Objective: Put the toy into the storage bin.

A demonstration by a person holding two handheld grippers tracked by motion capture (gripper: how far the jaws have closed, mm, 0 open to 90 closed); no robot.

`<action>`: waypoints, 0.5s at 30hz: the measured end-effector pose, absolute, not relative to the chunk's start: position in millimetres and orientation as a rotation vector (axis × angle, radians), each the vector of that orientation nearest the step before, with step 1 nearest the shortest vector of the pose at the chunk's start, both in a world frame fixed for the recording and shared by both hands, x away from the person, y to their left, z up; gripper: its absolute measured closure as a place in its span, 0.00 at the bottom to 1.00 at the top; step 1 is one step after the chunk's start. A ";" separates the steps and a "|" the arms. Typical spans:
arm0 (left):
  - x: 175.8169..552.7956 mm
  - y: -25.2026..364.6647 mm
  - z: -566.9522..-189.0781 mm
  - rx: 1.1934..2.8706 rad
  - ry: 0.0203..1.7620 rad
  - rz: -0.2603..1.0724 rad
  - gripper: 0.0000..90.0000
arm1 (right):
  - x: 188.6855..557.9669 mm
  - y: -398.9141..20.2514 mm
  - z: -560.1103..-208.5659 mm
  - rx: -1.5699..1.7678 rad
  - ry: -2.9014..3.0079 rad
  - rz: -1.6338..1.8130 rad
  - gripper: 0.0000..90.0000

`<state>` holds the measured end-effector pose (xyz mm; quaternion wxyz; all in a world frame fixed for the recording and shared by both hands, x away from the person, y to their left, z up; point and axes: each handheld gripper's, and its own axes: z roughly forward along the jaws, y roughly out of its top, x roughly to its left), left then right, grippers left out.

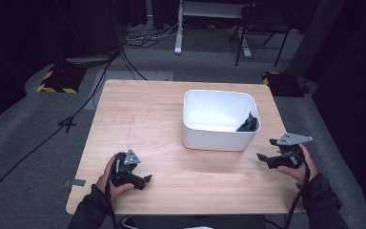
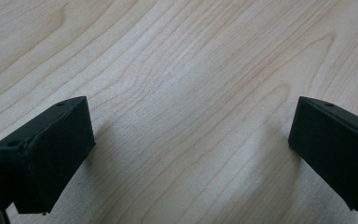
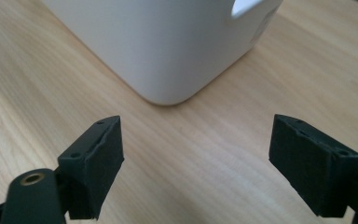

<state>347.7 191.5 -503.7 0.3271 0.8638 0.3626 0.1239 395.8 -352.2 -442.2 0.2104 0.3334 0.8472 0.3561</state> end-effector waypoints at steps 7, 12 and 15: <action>347.8 191.5 -503.6 2.263 0.949 0.324 0.00 | 386.9 -355.2 -463.6 0.962 2.364 0.977 0.20; 347.8 191.5 -503.6 2.264 0.948 0.325 0.00 | 380.8 -358.8 -474.2 0.984 2.366 0.984 0.21; 347.9 191.5 -503.6 2.264 0.948 0.325 0.00 | 376.7 -362.0 -480.9 1.000 2.379 0.993 0.20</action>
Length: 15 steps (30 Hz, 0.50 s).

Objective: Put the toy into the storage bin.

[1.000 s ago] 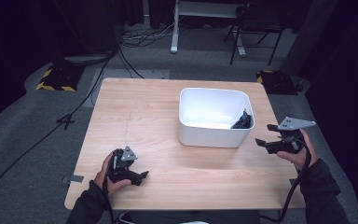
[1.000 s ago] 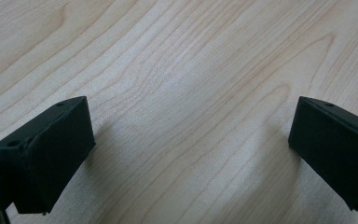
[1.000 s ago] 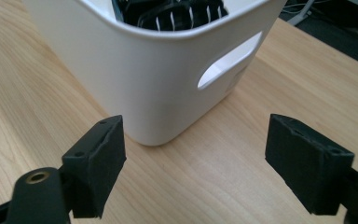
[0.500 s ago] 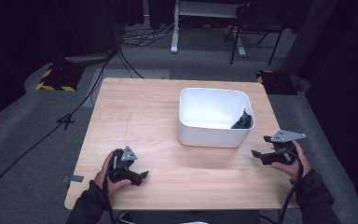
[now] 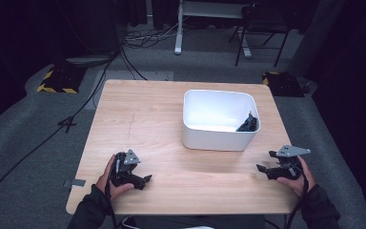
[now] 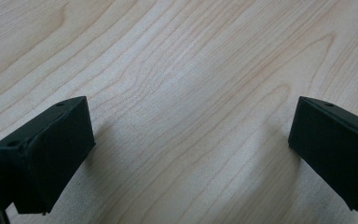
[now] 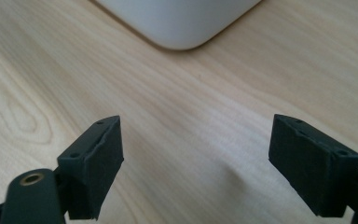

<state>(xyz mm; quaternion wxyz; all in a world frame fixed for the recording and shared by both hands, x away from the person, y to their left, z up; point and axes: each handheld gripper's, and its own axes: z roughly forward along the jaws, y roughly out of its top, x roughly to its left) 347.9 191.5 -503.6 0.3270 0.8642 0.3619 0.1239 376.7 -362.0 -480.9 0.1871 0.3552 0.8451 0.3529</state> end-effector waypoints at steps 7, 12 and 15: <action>347.8 191.5 -503.6 2.263 0.948 0.325 0.00 | 364.4 -369.8 -491.8 1.036 2.381 1.015 0.20; 347.8 191.5 -503.7 2.263 0.948 0.324 0.00 | 355.5 -378.1 -499.5 1.084 2.362 1.031 0.20; 347.8 191.5 -503.6 2.263 0.948 0.324 0.00 | 350.0 -384.9 -502.2 1.113 2.345 1.046 0.20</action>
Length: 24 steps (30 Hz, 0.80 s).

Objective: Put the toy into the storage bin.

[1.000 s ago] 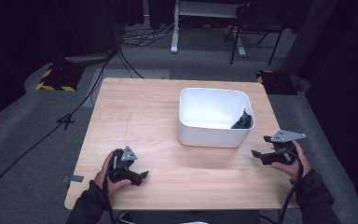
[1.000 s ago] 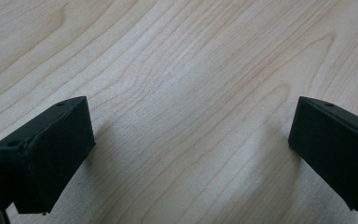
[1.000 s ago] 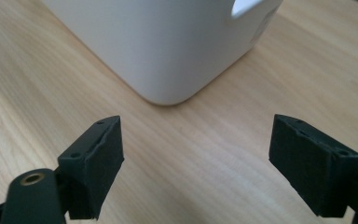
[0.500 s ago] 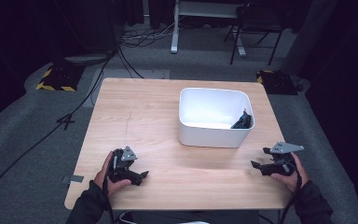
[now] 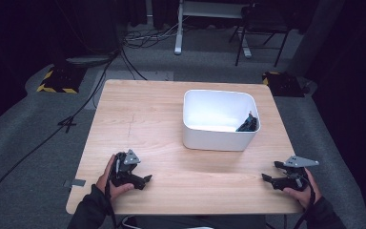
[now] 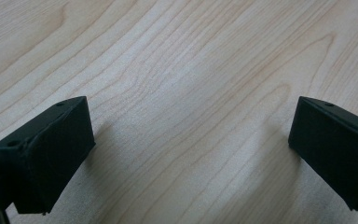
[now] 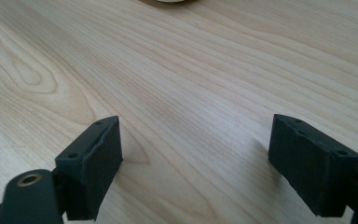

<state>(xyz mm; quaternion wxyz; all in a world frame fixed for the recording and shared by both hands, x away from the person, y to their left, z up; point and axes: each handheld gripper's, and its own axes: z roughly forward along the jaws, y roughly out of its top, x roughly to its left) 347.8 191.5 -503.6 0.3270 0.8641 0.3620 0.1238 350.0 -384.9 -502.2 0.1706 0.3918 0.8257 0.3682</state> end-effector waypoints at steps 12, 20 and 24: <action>347.7 191.5 -503.6 2.264 0.949 0.322 0.00 | 341.2 -391.2 -503.3 1.167 2.292 1.008 0.18; 347.6 191.6 -503.6 2.263 0.951 0.325 0.00 | 341.5 -390.1 -503.5 1.176 2.284 1.006 0.17; 347.1 191.4 -503.8 2.260 0.958 0.319 0.00 | 341.5 -390.1 -503.5 1.176 2.284 1.006 0.17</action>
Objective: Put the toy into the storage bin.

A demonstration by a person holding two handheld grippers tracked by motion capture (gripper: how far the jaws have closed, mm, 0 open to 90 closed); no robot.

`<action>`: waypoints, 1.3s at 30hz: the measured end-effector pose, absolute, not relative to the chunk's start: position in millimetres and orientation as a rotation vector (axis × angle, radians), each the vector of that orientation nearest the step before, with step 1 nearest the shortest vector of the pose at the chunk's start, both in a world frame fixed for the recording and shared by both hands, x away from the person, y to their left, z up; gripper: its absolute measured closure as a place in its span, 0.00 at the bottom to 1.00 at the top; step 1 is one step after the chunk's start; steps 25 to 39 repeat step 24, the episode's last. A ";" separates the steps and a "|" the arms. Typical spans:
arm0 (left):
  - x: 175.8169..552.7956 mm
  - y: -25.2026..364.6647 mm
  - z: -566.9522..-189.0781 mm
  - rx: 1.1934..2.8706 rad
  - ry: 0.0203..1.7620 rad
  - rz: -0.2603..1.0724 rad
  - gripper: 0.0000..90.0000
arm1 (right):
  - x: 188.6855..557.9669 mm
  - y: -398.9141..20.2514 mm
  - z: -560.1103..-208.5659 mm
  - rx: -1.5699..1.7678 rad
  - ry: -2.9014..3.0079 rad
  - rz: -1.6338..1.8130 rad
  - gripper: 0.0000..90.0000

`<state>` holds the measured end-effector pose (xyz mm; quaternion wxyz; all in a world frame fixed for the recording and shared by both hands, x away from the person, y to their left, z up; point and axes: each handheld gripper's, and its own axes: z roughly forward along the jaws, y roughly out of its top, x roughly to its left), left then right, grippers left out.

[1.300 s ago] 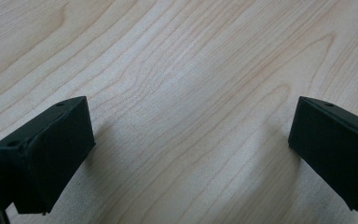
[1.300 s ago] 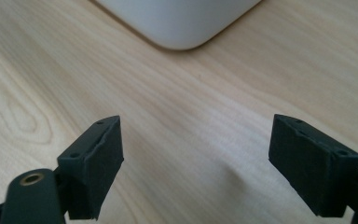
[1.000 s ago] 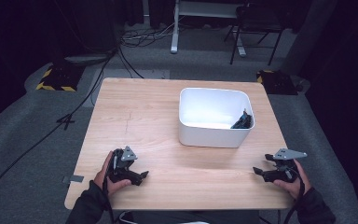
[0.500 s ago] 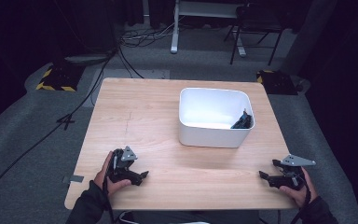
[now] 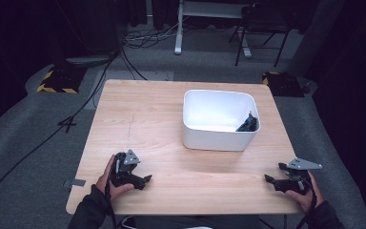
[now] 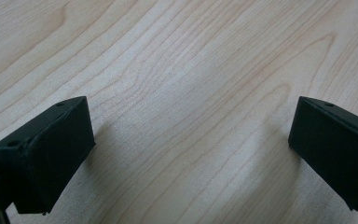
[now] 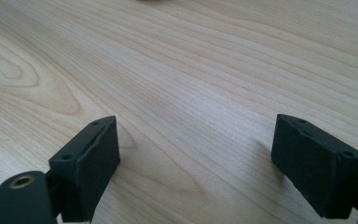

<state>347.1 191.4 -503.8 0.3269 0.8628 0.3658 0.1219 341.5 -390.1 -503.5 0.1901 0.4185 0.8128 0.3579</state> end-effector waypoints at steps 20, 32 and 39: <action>348.1 191.6 -503.8 2.263 0.946 0.323 0.00 | 341.6 -390.2 -503.5 1.175 2.284 1.006 0.17; 347.7 191.5 -503.7 2.262 0.950 0.320 0.00 | 341.6 -390.2 -503.5 1.175 2.284 1.006 0.17; 347.7 191.5 -503.7 2.262 0.950 0.320 0.00 | 341.6 -390.2 -503.5 1.175 2.284 1.006 0.17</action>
